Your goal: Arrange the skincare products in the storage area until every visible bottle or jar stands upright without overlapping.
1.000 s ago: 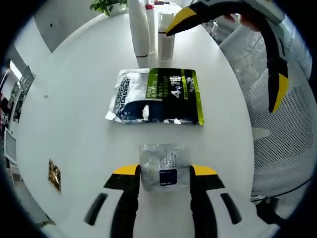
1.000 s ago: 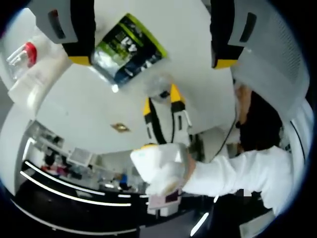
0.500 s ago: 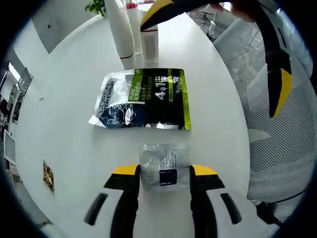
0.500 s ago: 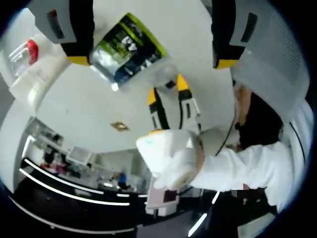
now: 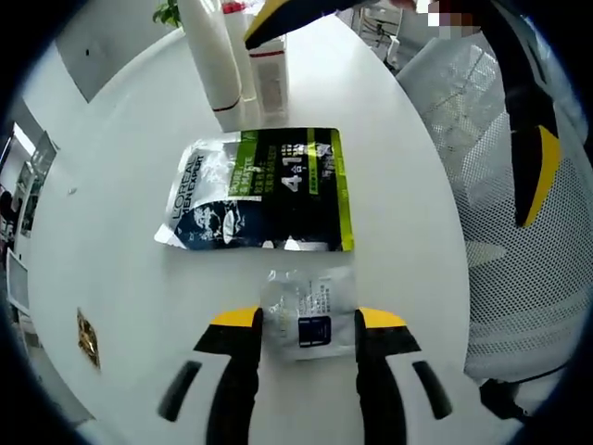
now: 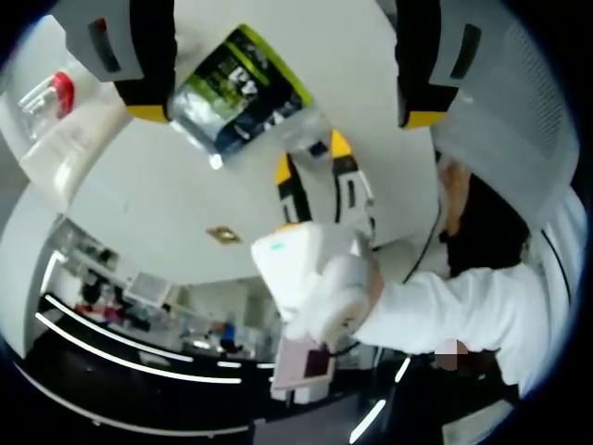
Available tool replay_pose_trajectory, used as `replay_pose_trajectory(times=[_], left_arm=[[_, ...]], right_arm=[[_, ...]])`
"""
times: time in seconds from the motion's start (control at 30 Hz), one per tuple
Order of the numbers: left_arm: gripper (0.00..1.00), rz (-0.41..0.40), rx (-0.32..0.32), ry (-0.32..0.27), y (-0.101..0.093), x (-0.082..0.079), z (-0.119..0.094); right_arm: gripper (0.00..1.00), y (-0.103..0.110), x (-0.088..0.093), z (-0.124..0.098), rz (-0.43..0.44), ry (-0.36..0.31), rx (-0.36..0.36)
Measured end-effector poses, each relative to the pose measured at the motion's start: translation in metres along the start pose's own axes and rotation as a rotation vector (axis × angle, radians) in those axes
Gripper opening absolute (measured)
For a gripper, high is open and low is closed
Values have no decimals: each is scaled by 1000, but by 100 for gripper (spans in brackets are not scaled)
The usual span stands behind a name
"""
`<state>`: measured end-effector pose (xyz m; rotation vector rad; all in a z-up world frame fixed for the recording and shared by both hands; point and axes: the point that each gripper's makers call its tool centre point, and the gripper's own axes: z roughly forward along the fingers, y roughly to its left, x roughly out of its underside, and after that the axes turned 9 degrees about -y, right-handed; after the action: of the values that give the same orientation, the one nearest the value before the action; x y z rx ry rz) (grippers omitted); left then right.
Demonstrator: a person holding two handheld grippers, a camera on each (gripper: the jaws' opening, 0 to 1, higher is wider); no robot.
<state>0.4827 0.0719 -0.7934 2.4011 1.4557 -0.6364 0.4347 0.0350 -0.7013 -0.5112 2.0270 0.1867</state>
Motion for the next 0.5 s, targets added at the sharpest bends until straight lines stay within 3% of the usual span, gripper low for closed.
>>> replay_pose_trajectory(times=[0.5], left_arm=[[46,2,-5,-8,0,-1,1]], right_arm=[[98,1,1,0,-6,8,-6]])
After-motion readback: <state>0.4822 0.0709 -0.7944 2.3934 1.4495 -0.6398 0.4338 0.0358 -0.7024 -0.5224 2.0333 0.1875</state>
